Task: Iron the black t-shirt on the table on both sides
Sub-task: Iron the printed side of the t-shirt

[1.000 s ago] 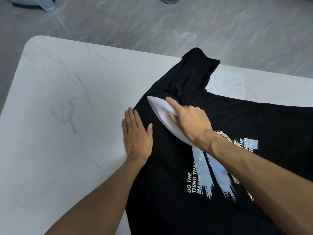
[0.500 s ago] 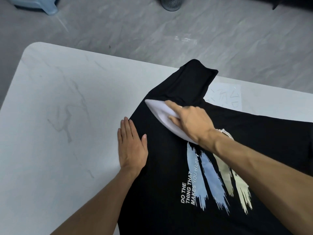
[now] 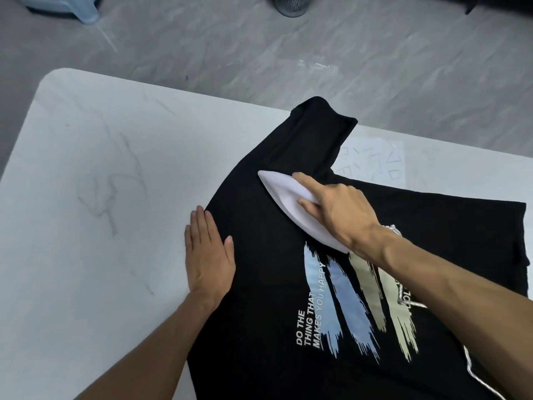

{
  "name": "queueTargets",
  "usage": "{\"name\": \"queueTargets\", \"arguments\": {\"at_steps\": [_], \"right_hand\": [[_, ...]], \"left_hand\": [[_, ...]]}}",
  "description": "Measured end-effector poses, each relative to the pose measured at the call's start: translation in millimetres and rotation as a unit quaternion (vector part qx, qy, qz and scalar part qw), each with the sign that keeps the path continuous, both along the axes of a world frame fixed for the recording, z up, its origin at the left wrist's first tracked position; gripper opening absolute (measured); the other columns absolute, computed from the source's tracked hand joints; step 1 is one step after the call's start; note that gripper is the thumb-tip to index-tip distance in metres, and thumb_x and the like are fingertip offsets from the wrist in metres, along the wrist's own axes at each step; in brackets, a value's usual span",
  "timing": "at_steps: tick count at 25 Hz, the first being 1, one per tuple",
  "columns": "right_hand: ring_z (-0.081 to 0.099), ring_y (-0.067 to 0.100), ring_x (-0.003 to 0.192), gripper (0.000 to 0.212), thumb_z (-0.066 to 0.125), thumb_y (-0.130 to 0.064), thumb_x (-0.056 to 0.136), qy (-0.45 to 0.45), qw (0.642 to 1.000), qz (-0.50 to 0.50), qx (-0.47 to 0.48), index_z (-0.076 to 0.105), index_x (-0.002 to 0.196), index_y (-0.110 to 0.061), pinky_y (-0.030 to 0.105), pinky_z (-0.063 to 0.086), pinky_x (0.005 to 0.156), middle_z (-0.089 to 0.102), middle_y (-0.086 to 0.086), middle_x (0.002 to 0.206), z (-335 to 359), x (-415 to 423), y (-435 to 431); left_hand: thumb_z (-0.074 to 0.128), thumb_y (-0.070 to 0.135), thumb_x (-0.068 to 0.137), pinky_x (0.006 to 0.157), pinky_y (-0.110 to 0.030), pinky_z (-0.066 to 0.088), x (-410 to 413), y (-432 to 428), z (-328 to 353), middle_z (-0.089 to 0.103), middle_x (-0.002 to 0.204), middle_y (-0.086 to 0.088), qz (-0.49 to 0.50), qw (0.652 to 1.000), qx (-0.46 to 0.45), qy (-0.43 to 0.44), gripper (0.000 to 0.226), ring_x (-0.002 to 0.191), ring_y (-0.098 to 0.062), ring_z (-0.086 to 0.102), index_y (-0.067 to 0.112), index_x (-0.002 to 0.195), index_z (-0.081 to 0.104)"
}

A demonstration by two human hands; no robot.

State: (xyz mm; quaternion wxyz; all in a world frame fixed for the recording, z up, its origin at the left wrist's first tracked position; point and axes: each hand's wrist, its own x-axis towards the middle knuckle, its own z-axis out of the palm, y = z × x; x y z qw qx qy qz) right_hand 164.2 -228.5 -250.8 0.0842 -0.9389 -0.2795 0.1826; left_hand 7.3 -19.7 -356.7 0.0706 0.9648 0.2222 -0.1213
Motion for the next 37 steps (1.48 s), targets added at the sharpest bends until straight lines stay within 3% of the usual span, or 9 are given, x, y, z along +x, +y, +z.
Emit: {"name": "queueTargets", "arguments": {"at_steps": [3,5,10,14,19,24,27,31,37], "right_hand": [[0.059,0.036,0.071,0.045,0.037,-0.047,0.099,-0.023,0.999,0.016,0.018,0.027,0.142,-0.038,0.037,0.044,0.061,0.061,0.006,0.077,1.2,6.6,9.4],[0.059,0.037,0.072,0.044,0.039,-0.046,0.098,-0.048,0.999,0.013,0.02,0.03,0.14,-0.038,0.036,0.042,0.06,0.064,0.007,0.08,-3.7,22.1,25.1],[0.061,0.038,0.074,0.043,0.038,-0.044,0.099,-0.05,0.996,0.071,-0.022,0.03,0.141,-0.035,0.036,0.039,0.06,0.067,0.01,0.086,-16.6,39.7,44.0],[0.044,0.034,0.061,0.035,0.037,-0.038,0.1,-0.05,0.999,-0.014,-0.01,0.034,0.134,-0.033,0.037,0.037,0.059,0.059,0.011,0.074,-13.2,64.5,37.5],[0.051,0.039,0.069,0.024,0.042,-0.033,0.097,-0.048,0.993,-0.105,0.008,0.042,0.121,-0.027,0.041,0.041,0.063,0.052,0.012,0.071,-8.3,110.4,27.8],[0.058,0.044,0.077,0.042,0.047,-0.039,0.095,0.006,0.998,-0.028,0.062,0.037,0.135,-0.041,0.041,0.044,0.066,0.064,0.018,0.085,8.1,70.1,48.3],[0.061,0.04,0.075,0.041,0.041,-0.038,0.098,0.008,0.999,0.052,0.009,0.035,0.138,-0.034,0.037,0.038,0.06,0.066,0.011,0.084,1.2,42.4,63.1],[0.06,0.036,0.076,0.034,0.038,-0.038,0.099,-0.029,0.997,0.041,-0.057,0.038,0.127,-0.018,0.035,0.031,0.058,0.066,0.008,0.093,-5.9,33.9,72.3],[0.063,0.034,0.077,0.041,0.029,-0.044,0.103,-0.046,0.992,0.092,-0.067,0.036,0.13,-0.015,0.035,0.028,0.057,0.066,0.008,0.091,-5.1,18.0,85.3]], "left_hand": [[0.041,0.026,0.099,0.122,-0.047,0.018,-3.2,-0.7,10.8,0.014,0.161,-0.022,-0.017,1.0,-0.005,-0.013,0.064,0.15,-0.034,0.014,-0.003,0.152,0.018],[0.043,0.022,0.098,0.122,-0.044,0.016,23.1,-11.3,15.5,0.016,0.16,-0.022,-0.012,0.999,-0.023,-0.048,0.062,0.15,-0.034,0.016,-0.002,0.151,0.021],[0.017,0.052,0.1,0.123,-0.044,0.013,53.0,-20.3,1.1,0.01,0.162,-0.021,0.011,1.0,0.0,-0.002,0.076,0.151,-0.031,0.008,-0.001,0.154,0.009],[0.01,0.055,0.097,0.123,-0.044,0.011,44.0,-18.0,3.1,0.007,0.163,-0.02,0.018,1.0,0.007,0.001,0.08,0.151,-0.03,0.006,-0.001,0.154,0.006],[0.011,0.053,0.099,0.123,-0.042,0.009,45.0,-16.7,2.5,0.005,0.163,-0.018,0.012,1.0,0.009,-0.002,0.077,0.152,-0.029,0.006,0.001,0.155,0.004],[0.013,0.041,0.104,0.123,-0.043,0.014,42.5,-15.9,-2.0,0.015,0.163,-0.013,-0.025,0.999,0.0,-0.027,0.062,0.151,-0.026,0.014,0.005,0.154,0.012],[0.01,0.043,0.102,0.123,-0.042,0.013,43.7,-16.3,-2.3,0.014,0.163,-0.014,-0.009,1.0,-0.004,-0.015,0.066,0.151,-0.025,0.012,0.003,0.154,0.01],[0.009,0.041,0.103,0.124,-0.041,0.013,44.3,-16.8,-3.7,0.007,0.163,-0.016,0.009,1.0,-0.008,-0.015,0.065,0.152,-0.025,0.006,0.0,0.154,0.003],[0.009,0.044,0.101,0.123,-0.042,0.015,44.3,-16.5,-2.4,0.006,0.163,-0.019,0.015,1.0,-0.017,-0.015,0.069,0.152,-0.027,0.006,-0.002,0.153,0.003]]}}
